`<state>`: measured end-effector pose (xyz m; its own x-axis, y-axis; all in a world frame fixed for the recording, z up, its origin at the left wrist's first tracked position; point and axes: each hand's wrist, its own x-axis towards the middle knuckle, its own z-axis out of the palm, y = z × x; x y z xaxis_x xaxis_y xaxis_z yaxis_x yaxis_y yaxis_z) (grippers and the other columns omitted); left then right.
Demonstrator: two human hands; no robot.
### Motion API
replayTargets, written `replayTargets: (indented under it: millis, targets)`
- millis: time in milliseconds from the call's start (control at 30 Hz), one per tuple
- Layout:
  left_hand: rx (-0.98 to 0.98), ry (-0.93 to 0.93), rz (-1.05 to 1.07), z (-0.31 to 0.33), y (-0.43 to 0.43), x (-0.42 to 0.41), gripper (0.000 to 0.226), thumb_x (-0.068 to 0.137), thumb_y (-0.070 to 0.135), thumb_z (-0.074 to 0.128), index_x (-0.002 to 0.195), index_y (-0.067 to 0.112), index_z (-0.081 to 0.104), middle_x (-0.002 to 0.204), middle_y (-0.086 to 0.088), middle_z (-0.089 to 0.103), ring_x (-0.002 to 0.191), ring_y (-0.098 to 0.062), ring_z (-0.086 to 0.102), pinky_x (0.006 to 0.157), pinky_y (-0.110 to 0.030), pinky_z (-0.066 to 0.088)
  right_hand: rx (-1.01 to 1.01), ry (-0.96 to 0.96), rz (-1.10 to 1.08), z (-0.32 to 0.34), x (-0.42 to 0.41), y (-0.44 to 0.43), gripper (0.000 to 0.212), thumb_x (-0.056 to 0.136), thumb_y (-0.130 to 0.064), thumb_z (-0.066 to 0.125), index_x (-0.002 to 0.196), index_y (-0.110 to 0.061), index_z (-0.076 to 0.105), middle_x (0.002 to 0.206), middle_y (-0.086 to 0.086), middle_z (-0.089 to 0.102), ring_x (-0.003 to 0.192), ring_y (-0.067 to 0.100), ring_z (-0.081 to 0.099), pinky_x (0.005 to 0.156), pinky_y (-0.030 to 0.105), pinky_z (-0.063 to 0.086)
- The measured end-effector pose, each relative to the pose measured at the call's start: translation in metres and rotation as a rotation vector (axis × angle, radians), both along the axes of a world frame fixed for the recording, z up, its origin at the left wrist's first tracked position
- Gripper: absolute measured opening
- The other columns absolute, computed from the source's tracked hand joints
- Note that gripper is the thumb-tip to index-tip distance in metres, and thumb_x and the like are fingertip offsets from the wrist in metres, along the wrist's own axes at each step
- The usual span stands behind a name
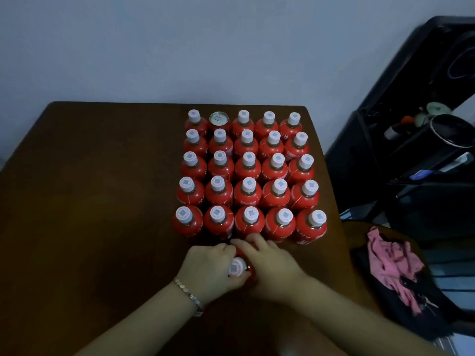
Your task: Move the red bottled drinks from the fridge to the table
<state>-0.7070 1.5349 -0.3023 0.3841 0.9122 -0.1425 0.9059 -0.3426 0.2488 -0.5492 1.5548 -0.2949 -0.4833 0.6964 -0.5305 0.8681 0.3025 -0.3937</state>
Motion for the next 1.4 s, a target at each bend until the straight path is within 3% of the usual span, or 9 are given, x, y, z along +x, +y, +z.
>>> replayTargets:
  millis: [100, 200, 300, 433, 567, 767, 1133, 1267, 1400]
  targets:
    - [0.062, -0.052, 0.036, 0.007, -0.005, -0.001, 0.05, 0.068, 0.065, 0.038, 0.073, 0.027, 0.07, 0.062, 0.012, 0.063, 0.051, 0.001, 0.058, 0.043, -0.014, 0.039, 0.039, 0.12, -0.131, -0.029, -0.019, -0.018, 0.082, 0.077, -0.037, 0.069, 0.145, -0.033, 0.024, 0.144, -0.002, 0.032, 0.127, 0.028, 0.04, 0.098, 0.037, 0.044]
    - [-0.021, -0.057, 0.155, 0.005, -0.007, -0.016, 0.044, 0.081, 0.061, 0.05, 0.107, 0.025, 0.056, 0.101, 0.013, 0.06, 0.091, -0.007, 0.06, 0.067, -0.018, 0.036, -0.037, 0.257, -0.439, -0.043, -0.026, -0.021, 0.079, 0.071, -0.033, 0.075, 0.14, -0.028, 0.036, 0.137, -0.001, 0.043, 0.122, 0.022, 0.05, 0.098, 0.034, 0.046]
    - [-0.093, -0.021, 0.283, -0.004, -0.009, -0.033, 0.038, 0.084, 0.053, 0.056, 0.107, 0.023, 0.049, 0.109, 0.01, 0.053, 0.095, -0.01, 0.056, 0.066, -0.018, 0.032, -0.067, 0.398, -0.651, -0.052, -0.039, -0.029, 0.075, 0.069, -0.03, 0.08, 0.134, -0.025, 0.042, 0.134, -0.001, 0.048, 0.122, 0.017, 0.051, 0.101, 0.028, 0.045]
    - [-0.104, -0.133, 0.462, -0.022, -0.014, -0.043, 0.034, 0.084, 0.039, 0.063, 0.109, 0.02, 0.05, 0.116, 0.006, 0.047, 0.104, -0.012, 0.053, 0.07, -0.018, 0.037, -0.102, 0.468, -0.773, -0.057, -0.062, -0.032, 0.086, 0.073, -0.028, 0.079, 0.142, -0.021, 0.029, 0.145, 0.001, 0.034, 0.132, 0.017, 0.042, 0.108, 0.028, 0.039]
    - [-0.187, -0.202, 0.696, -0.03, -0.015, -0.055, 0.069, 0.075, 0.036, 0.074, 0.132, 0.02, 0.039, 0.135, -0.001, 0.04, 0.127, -0.019, 0.04, 0.097, -0.03, 0.042, -0.209, 0.478, -0.855, -0.059, -0.077, -0.039, 0.096, 0.079, -0.02, 0.074, 0.148, -0.019, 0.008, 0.151, 0.007, 0.016, 0.14, 0.023, 0.03, 0.112, 0.033, 0.031]
    - [-0.498, -0.626, 0.909, -0.042, -0.02, -0.077, 0.074, 0.068, 0.027, 0.082, 0.131, 0.019, 0.044, 0.129, -0.005, 0.054, 0.114, -0.019, 0.053, 0.093, -0.029, 0.042, -0.233, 0.497, -0.9, -0.061, -0.085, -0.029, 0.094, 0.079, -0.008, 0.073, 0.148, -0.012, 0.01, 0.15, 0.011, 0.023, 0.139, 0.024, 0.031, 0.112, 0.033, 0.03]
    - [-0.48, -0.8, 0.995, -0.046, -0.023, -0.069, 0.069, 0.073, 0.009, 0.077, 0.134, 0.011, 0.044, 0.133, -0.01, 0.053, 0.122, -0.026, 0.049, 0.104, -0.039, 0.038, -0.247, 0.236, -0.739, -0.058, -0.078, -0.023, 0.088, 0.084, -0.016, 0.068, 0.149, -0.008, 0.008, 0.15, 0.014, 0.03, 0.137, 0.028, 0.037, 0.113, 0.04, 0.033]
    - [-0.509, -0.739, 1.092, -0.041, -0.029, -0.063, 0.077, 0.077, 0.021, 0.075, 0.14, 0.01, 0.034, 0.14, -0.012, 0.046, 0.128, -0.03, 0.044, 0.107, -0.042, 0.034, -0.245, 0.081, -0.581, -0.044, -0.068, -0.027, 0.079, 0.087, -0.014, 0.063, 0.147, -0.006, 0.013, 0.146, 0.014, 0.037, 0.134, 0.029, 0.041, 0.11, 0.038, 0.037]
    - [-0.592, -0.419, 1.013, -0.027, -0.036, -0.06, 0.069, 0.079, 0.036, 0.071, 0.134, 0.01, 0.039, 0.133, -0.013, 0.05, 0.12, -0.03, 0.051, 0.1, -0.04, 0.043, -0.189, -0.11, -0.395, -0.014, -0.048, -0.029, 0.039, 0.092, -0.013, 0.051, 0.13, -0.006, 0.044, 0.134, 0.013, 0.05, 0.124, 0.027, 0.051, 0.099, 0.033, 0.043]
